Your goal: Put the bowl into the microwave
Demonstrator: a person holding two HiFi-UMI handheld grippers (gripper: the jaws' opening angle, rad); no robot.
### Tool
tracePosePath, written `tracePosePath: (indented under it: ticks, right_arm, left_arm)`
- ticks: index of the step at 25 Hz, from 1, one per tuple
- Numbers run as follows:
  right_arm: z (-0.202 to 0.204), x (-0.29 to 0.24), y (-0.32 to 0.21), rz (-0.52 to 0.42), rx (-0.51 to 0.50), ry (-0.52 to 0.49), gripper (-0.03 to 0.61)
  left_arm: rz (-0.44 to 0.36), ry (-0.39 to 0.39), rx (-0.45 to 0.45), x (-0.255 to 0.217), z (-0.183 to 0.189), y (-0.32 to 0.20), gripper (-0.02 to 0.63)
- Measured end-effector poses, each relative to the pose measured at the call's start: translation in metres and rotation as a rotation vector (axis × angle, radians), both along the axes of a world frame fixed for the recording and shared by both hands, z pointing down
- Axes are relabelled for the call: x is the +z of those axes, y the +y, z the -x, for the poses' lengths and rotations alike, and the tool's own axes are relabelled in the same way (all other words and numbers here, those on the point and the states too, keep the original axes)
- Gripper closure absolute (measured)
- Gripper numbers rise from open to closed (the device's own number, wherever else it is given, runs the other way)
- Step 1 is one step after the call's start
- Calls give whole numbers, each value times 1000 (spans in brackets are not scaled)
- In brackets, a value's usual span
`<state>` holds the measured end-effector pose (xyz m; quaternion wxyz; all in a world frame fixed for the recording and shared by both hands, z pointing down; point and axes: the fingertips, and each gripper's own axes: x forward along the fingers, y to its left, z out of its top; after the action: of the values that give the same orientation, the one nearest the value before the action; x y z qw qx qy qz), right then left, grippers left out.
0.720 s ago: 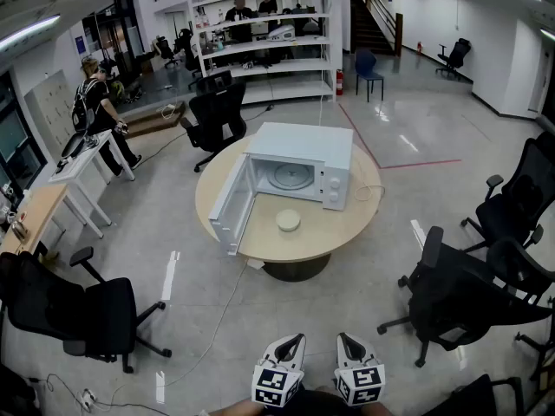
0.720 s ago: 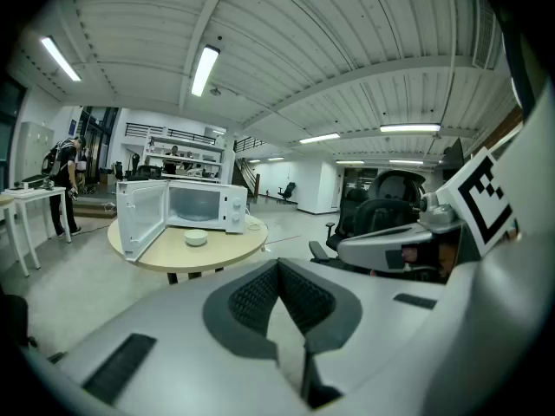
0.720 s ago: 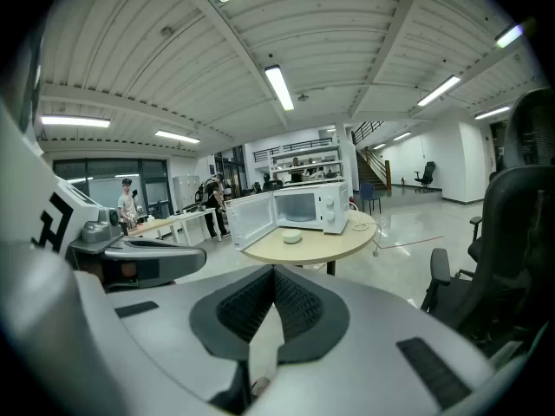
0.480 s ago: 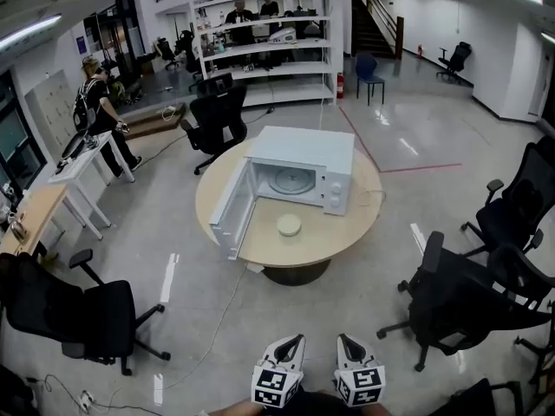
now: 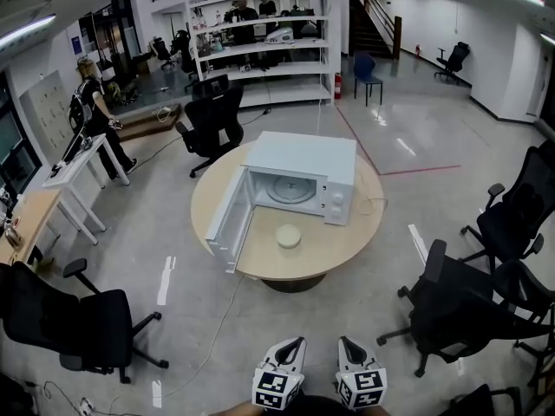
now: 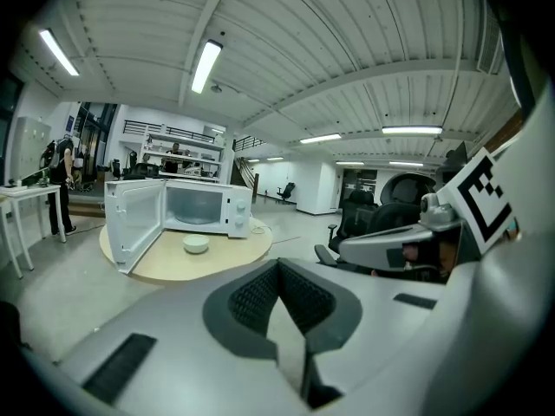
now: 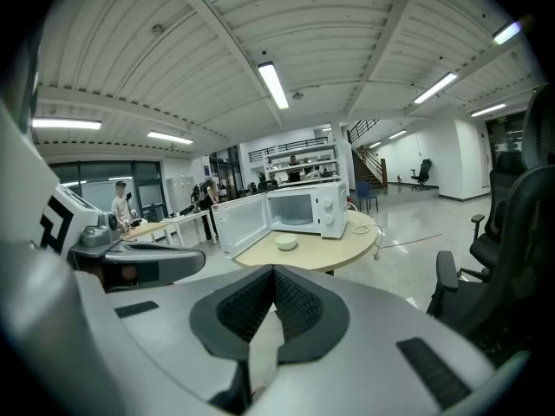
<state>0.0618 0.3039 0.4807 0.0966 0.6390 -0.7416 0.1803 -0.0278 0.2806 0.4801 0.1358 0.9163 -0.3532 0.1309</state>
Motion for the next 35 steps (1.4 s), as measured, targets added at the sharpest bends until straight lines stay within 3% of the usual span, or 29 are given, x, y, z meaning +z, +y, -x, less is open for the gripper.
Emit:
tracePosePath:
  ticks: [17,35]
  right_arm:
    - [37,-19,-125,28,2,24,563]
    - [77,-10,-190,52,51,16,563]
  left_arm:
    - [-1,49,-8,-24,39,-128,568]
    - [1,68,7,-17,87,-192,568]
